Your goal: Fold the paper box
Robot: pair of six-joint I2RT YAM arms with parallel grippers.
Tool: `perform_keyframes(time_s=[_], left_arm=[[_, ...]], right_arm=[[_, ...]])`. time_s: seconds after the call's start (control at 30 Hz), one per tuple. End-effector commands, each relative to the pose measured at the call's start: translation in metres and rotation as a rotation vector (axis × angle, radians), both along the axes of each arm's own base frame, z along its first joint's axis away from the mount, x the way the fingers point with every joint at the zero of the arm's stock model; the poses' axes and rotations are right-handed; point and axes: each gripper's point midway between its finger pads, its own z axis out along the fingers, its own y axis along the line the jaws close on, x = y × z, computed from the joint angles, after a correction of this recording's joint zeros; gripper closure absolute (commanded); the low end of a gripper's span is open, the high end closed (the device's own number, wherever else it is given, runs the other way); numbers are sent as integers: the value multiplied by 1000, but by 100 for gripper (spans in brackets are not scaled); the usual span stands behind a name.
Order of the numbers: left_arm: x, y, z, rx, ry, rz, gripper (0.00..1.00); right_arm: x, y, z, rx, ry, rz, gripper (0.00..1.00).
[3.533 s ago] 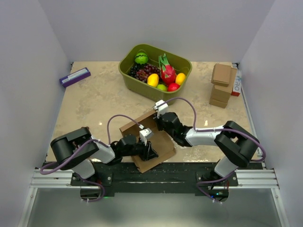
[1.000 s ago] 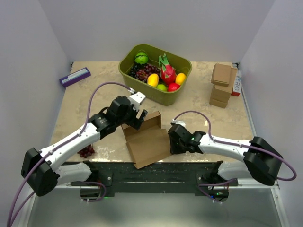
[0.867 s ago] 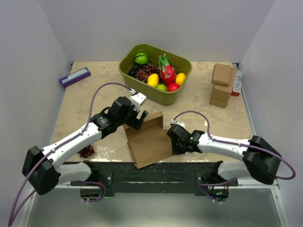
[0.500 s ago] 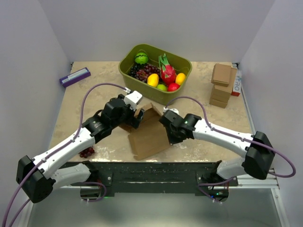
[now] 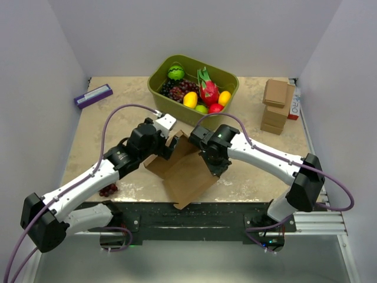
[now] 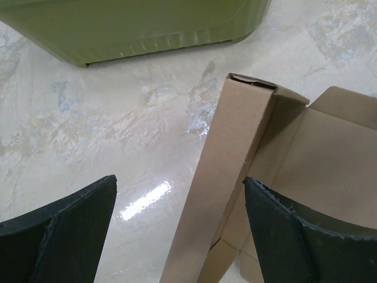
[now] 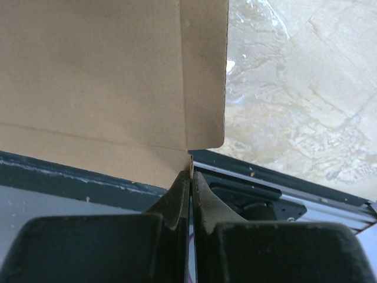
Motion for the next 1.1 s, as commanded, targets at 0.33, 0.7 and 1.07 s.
perform_keyframes(time_s=[0.33,0.7,1.07], left_arm=[[-1,-24,-43,13,136,-83,42],[-2,-15,-112,104,354,7,74],[2,-6,-135,87,460,47,77]], right_arm=[[6,10,24,37,-2,41,83],[47,19,80,344,-280,-214,20],[28,3,97,732,-381,-514,17]])
